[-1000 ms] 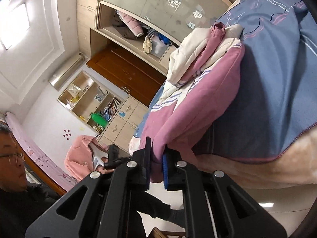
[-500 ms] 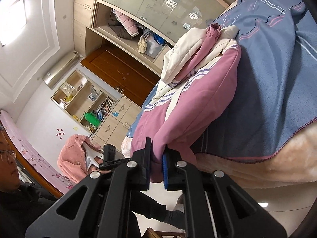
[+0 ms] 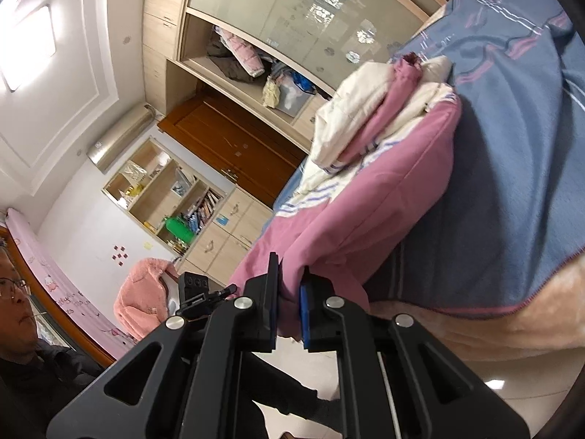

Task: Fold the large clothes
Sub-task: 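Lift the hem with both tools and fold it toward the collar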

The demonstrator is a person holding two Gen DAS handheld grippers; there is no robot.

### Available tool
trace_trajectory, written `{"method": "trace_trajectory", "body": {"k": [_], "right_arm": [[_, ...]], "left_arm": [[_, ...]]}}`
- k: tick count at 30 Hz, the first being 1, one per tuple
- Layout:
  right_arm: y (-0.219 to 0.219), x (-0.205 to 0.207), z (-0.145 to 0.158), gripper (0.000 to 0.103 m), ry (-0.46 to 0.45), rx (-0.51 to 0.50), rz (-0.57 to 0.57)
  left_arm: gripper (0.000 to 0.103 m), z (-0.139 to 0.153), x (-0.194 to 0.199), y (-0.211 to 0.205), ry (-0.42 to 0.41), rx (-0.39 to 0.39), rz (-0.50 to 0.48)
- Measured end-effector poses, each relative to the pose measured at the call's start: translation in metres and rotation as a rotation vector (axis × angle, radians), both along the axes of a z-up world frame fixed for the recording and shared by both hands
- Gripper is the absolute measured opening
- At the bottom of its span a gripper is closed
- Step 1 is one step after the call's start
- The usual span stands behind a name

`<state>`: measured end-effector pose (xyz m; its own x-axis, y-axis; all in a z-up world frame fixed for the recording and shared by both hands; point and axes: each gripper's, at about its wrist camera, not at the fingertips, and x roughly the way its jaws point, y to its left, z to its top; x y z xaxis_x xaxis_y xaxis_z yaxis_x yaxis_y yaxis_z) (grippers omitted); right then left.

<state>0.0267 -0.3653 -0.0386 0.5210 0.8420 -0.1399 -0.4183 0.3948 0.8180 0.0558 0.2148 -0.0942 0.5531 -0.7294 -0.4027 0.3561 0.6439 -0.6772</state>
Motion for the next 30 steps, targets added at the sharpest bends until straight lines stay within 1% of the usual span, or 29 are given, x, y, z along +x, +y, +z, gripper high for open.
{"method": "trace_trajectory", "body": {"k": [5, 8, 11, 13, 18, 22, 24, 27, 30], "right_arm": [[0.005, 0.011, 0.017, 0.009, -0.038, 0.051, -0.003], [0.003, 0.02, 0.031, 0.009, -0.064, 0.108, -0.017], [0.0, 0.032, 0.052, 0.009, -0.107, 0.148, -0.032], [-0.003, 0.043, 0.062, 0.009, -0.119, 0.185, -0.039], [-0.006, 0.072, 0.088, 0.009, -0.165, 0.213, -0.05], [-0.01, 0.096, 0.106, 0.009, -0.182, 0.236, -0.056], [-0.013, 0.111, 0.116, 0.009, -0.188, 0.247, -0.065], [-0.02, 0.138, 0.129, 0.009, -0.195, 0.283, -0.084], [-0.028, 0.173, 0.137, 0.009, -0.191, 0.334, -0.112]], "left_arm": [[0.013, 0.023, 0.005, -0.002, -0.057, -0.071, -0.003], [0.013, 0.047, 0.011, -0.003, -0.112, -0.095, 0.004], [0.013, 0.072, 0.023, -0.004, -0.148, -0.085, 0.009], [0.013, 0.084, 0.034, -0.002, -0.154, -0.078, 0.013], [0.013, 0.123, 0.064, -0.004, -0.205, -0.021, 0.018], [0.013, 0.147, 0.092, -0.005, -0.242, -0.013, 0.009], [0.013, 0.157, 0.107, -0.005, -0.254, -0.027, 0.008], [0.013, 0.174, 0.139, 0.0, -0.266, -0.056, 0.021], [0.013, 0.188, 0.188, 0.008, -0.252, -0.09, 0.042]]}}
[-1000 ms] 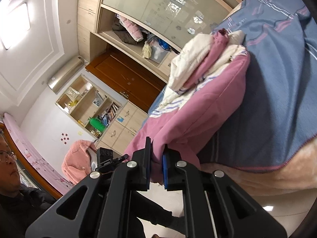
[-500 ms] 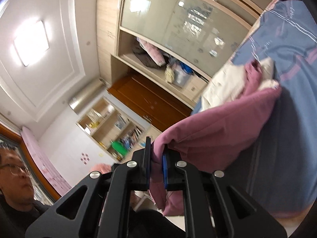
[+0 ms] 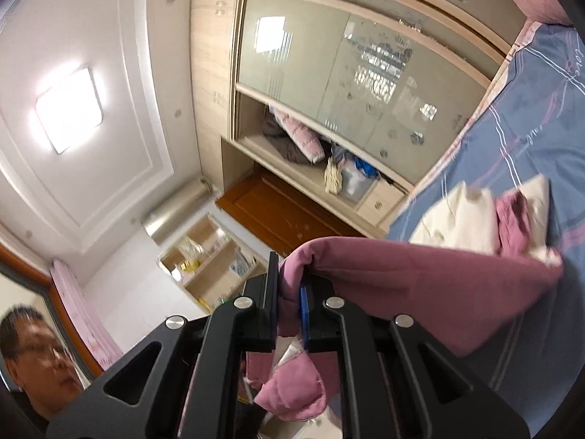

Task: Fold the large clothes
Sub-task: 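Lift the hem with both tools and fold it toward the collar, then lay the hem over the collar with both tools and release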

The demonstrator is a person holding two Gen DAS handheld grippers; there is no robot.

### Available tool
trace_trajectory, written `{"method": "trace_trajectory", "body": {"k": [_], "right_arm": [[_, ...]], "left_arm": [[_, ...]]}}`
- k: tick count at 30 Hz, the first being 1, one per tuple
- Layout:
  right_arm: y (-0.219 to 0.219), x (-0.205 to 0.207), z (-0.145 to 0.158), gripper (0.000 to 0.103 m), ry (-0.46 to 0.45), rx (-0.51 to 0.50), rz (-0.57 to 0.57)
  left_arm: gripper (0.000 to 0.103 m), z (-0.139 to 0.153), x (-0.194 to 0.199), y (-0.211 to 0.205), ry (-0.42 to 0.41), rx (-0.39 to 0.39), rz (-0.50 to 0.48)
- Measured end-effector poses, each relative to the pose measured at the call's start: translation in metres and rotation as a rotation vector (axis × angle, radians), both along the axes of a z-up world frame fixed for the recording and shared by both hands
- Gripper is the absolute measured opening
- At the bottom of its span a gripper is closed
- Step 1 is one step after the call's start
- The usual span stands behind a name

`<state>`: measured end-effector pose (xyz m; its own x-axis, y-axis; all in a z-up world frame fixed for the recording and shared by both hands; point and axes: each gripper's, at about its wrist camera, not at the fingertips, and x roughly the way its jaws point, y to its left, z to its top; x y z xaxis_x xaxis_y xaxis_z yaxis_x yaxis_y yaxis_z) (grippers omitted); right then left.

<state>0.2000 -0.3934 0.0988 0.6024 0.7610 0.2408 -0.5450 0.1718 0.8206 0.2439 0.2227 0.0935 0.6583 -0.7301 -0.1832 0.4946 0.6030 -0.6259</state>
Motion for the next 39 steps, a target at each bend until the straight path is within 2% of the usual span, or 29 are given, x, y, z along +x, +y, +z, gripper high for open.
{"method": "trace_trajectory", "body": {"k": [4, 5, 9, 11, 14, 16, 18, 19, 20, 22, 24, 25, 26, 27, 28, 30, 31, 32, 33, 35, 36, 37, 38, 39], "right_arm": [[-0.011, 0.066, 0.002, 0.009, 0.027, 0.067, -0.032], [-0.015, 0.087, 0.001, 0.009, 0.04, 0.08, -0.048], [-0.03, 0.158, -0.018, 0.009, 0.121, 0.133, -0.112], [-0.034, 0.198, -0.04, 0.009, 0.197, 0.126, -0.145], [-0.036, 0.243, -0.078, 0.009, 0.313, 0.077, -0.187], [-0.033, 0.261, -0.105, 0.009, 0.378, 0.067, -0.195], [-0.027, 0.268, -0.123, 0.016, 0.416, 0.057, -0.199], [-0.025, 0.268, -0.128, 0.033, 0.413, 0.079, -0.204], [-0.026, 0.264, -0.129, 0.063, 0.397, 0.101, -0.214], [-0.031, 0.256, -0.122, 0.102, 0.374, 0.137, -0.261], [-0.043, 0.242, -0.11, 0.102, 0.346, 0.186, -0.333], [-0.048, 0.235, -0.099, 0.102, 0.306, 0.212, -0.35], [-0.05, 0.222, -0.082, 0.102, 0.245, 0.204, -0.374], [-0.05, 0.216, -0.068, 0.102, 0.214, 0.169, -0.393], [-0.044, 0.208, -0.049, 0.102, 0.186, 0.092, -0.414], [-0.014, 0.188, -0.011, 0.102, 0.13, -0.14, -0.445], [0.009, 0.176, 0.006, 0.102, 0.112, -0.293, -0.461], [0.037, 0.166, 0.016, 0.102, 0.09, -0.449, -0.468], [0.059, 0.157, 0.02, 0.102, 0.076, -0.563, -0.468], [0.104, 0.144, 0.015, 0.102, 0.076, -0.78, -0.479], [0.135, 0.14, 0.005, 0.102, 0.085, -0.92, -0.498], [0.153, 0.138, -0.006, 0.102, 0.1, -0.99, -0.515], [0.166, 0.139, -0.016, 0.102, 0.118, -1.033, -0.524], [0.183, 0.145, -0.031, 0.102, 0.145, -1.075, -0.513]], "left_arm": [[0.013, 0.008, 0.075, 0.009, 0.045, -0.003, 0.066], [0.013, 0.008, 0.103, 0.01, 0.069, 0.001, 0.087], [0.013, -0.003, 0.186, 0.009, 0.13, 0.06, 0.156], [0.013, -0.023, 0.23, 0.002, 0.182, 0.096, 0.178], [0.013, -0.058, 0.272, -0.003, 0.254, 0.134, 0.193], [0.013, -0.096, 0.295, -0.003, 0.329, 0.144, 0.202], [0.016, -0.127, 0.304, -0.001, 0.37, 0.147, 0.203], [0.018, -0.137, 0.307, 0.0, 0.368, 0.141, 0.19], [0.019, -0.145, 0.308, 0.0, 0.364, 0.142, 0.168], [0.027, -0.15, 0.311, 0.004, 0.377, 0.113, 0.123], [0.034, -0.141, 0.315, 0.015, 0.414, 0.043, 0.092], [0.064, -0.134, 0.316, 0.022, 0.419, -0.011, 0.073], [0.092, -0.117, 0.312, 0.033, 0.377, -0.102, 0.067], [0.101, -0.103, 0.306, 0.041, 0.324, -0.132, 0.112], [0.101, -0.086, 0.299, 0.051, 0.259, -0.169, 0.159], [0.101, -0.054, 0.285, 0.073, 0.173, -0.3, 0.208], [0.101, -0.042, 0.278, 0.08, 0.182, -0.318, 0.262], [0.101, -0.031, 0.271, 0.082, 0.202, -0.292, 0.326], [0.101, -0.017, 0.258, 0.075, 0.211, -0.201, 0.398], [0.101, 0.001, 0.23, 0.048, 0.149, 0.009, 0.484], [0.101, 0.004, 0.208, 0.017, 0.072, 0.182, 0.534], [0.101, 0.001, 0.196, -0.001, 0.032, 0.274, 0.554], [0.101, -0.008, 0.176, -0.035, -0.032, 0.408, 0.563], [0.101, -0.017, 0.165, -0.056, -0.072, 0.473, 0.545]]}}
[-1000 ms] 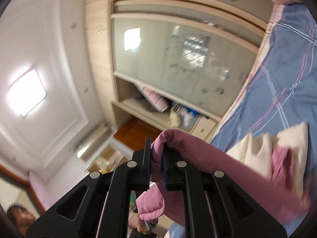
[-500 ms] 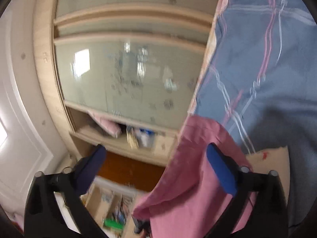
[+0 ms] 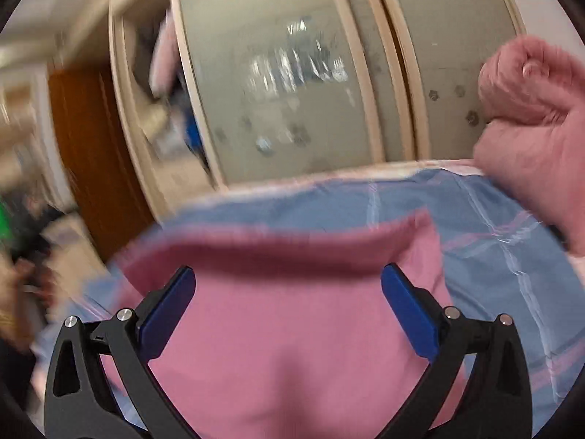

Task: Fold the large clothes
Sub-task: 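Lay the hem over the collar with both tools and release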

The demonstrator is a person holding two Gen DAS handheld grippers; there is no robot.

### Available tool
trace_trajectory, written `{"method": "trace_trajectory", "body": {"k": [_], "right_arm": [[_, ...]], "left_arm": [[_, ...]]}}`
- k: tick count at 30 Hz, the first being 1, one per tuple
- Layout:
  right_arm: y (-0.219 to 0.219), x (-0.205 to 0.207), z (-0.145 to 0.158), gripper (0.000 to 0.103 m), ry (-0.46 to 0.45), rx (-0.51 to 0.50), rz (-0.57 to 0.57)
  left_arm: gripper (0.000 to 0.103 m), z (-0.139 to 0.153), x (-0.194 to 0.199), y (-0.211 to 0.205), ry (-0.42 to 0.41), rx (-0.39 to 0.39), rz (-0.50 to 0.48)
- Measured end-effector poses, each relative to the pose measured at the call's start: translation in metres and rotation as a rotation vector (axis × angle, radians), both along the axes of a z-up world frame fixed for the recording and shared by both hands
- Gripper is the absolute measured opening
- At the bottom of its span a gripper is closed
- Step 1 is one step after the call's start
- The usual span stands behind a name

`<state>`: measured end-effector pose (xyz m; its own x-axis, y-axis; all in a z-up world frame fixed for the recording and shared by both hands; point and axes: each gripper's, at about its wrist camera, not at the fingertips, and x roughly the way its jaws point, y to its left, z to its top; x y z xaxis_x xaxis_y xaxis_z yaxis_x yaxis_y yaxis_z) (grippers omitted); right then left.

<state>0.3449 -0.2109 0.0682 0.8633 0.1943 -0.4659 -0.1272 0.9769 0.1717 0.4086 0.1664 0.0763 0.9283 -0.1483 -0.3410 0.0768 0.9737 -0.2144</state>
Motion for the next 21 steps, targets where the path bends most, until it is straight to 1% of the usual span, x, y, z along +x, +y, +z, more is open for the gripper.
{"method": "trace_trajectory", "body": {"k": [1, 2, 3, 4, 5, 6, 8, 10, 11, 14, 15, 17, 19, 21], "right_arm": [[0.01, 0.004, -0.01, 0.102, 0.022, -0.016, 0.002], [0.019, 0.01, -0.019, 0.102, 0.039, -0.029, 0.0], [0.028, 0.021, -0.028, 0.102, 0.06, -0.035, -0.001], [0.035, 0.034, -0.035, 0.102, 0.086, -0.043, -0.003], [0.04, 0.048, -0.041, 0.102, 0.121, -0.052, -0.009], [0.043, 0.058, -0.045, 0.102, 0.143, -0.055, -0.017], [0.041, 0.084, -0.05, 0.102, 0.178, -0.037, -0.029], [0.035, 0.109, -0.048, 0.102, 0.183, -0.021, -0.057], [0.031, 0.124, -0.05, 0.102, 0.196, -0.02, -0.066], [0.019, 0.164, -0.053, 0.102, 0.215, -0.042, -0.127], [0.015, 0.18, -0.058, 0.102, 0.224, -0.057, -0.138], [0.004, 0.205, -0.068, 0.102, 0.238, -0.076, -0.171], [-0.006, 0.222, -0.077, 0.102, 0.236, -0.076, -0.204], [-0.011, 0.232, -0.084, 0.102, 0.231, -0.092, -0.219]], "left_arm": [[0.101, -0.011, -0.007, -0.023, 0.001, 0.057, -0.033], [0.101, -0.024, -0.009, -0.044, 0.029, 0.1, -0.067], [0.101, -0.041, -0.007, -0.066, 0.091, 0.125, -0.109], [0.101, -0.059, 0.003, -0.083, 0.161, 0.131, -0.129], [0.101, -0.068, 0.013, -0.094, 0.196, 0.139, -0.128], [0.101, -0.082, 0.028, -0.107, 0.232, 0.164, -0.114], [0.101, -0.101, 0.06, -0.124, 0.257, 0.236, -0.079], [0.101, -0.105, 0.089, -0.126, 0.259, 0.237, -0.052], [0.101, -0.105, 0.11, -0.125, 0.272, 0.234, -0.039], [0.101, -0.101, 0.16, -0.122, 0.319, 0.197, -0.033], [0.101, -0.1, 0.171, -0.12, 0.323, 0.192, -0.022], [0.101, -0.102, 0.2, -0.116, 0.334, 0.204, 0.033], [0.101, -0.107, 0.219, -0.111, 0.359, 0.194, 0.055], [0.101, -0.114, 0.231, -0.107, 0.366, 0.191, 0.067]]}}
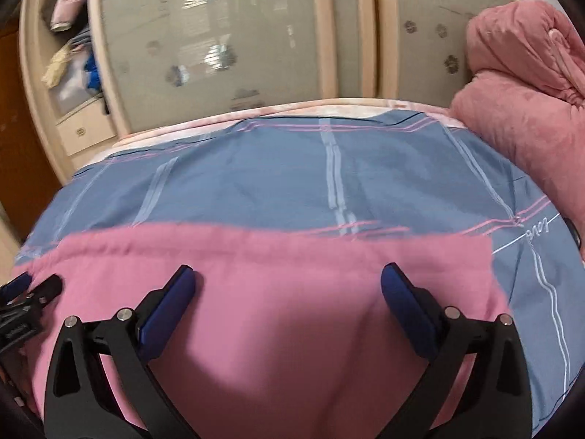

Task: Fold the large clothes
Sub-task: 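Lay the hem over the collar with both tools and release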

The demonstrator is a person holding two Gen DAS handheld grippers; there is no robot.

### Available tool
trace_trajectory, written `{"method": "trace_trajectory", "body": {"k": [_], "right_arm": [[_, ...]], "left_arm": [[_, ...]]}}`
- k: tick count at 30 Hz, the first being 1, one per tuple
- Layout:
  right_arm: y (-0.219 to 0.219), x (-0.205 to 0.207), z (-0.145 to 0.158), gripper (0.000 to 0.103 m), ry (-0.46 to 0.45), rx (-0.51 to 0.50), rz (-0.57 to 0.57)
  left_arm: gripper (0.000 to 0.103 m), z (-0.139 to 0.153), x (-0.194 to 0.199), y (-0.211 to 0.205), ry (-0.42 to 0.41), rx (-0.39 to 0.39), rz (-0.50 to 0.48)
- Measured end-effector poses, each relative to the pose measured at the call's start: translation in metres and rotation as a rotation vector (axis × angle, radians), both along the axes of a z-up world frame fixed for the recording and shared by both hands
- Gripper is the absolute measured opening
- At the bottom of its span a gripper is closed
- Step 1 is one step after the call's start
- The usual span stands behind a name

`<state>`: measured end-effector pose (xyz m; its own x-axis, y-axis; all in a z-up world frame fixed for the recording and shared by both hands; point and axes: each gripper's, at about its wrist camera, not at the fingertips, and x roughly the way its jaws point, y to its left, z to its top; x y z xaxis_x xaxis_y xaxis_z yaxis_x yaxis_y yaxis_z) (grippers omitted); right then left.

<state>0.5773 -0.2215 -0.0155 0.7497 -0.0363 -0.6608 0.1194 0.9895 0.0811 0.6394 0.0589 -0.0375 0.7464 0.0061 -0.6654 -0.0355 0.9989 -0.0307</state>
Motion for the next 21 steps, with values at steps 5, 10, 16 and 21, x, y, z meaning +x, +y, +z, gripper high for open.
{"method": "trace_trajectory", "body": {"k": [5, 10, 16, 21], "right_arm": [[-0.005, 0.02, -0.026, 0.102, 0.02, -0.062, -0.01], [-0.015, 0.015, -0.047, 0.102, -0.044, 0.016, -0.009], [-0.02, 0.014, -0.056, 0.102, -0.031, 0.053, -0.01], [-0.022, -0.029, -0.023, 0.102, -0.101, 0.051, -0.045]], "left_arm": [[0.101, -0.022, 0.025, 0.005, -0.013, 0.024, -0.013], [0.101, -0.038, 0.019, 0.016, -0.047, -0.07, -0.017], [0.101, -0.044, 0.011, 0.015, -0.075, -0.064, -0.001], [0.101, -0.023, -0.013, 0.02, -0.088, -0.04, 0.039]]}}
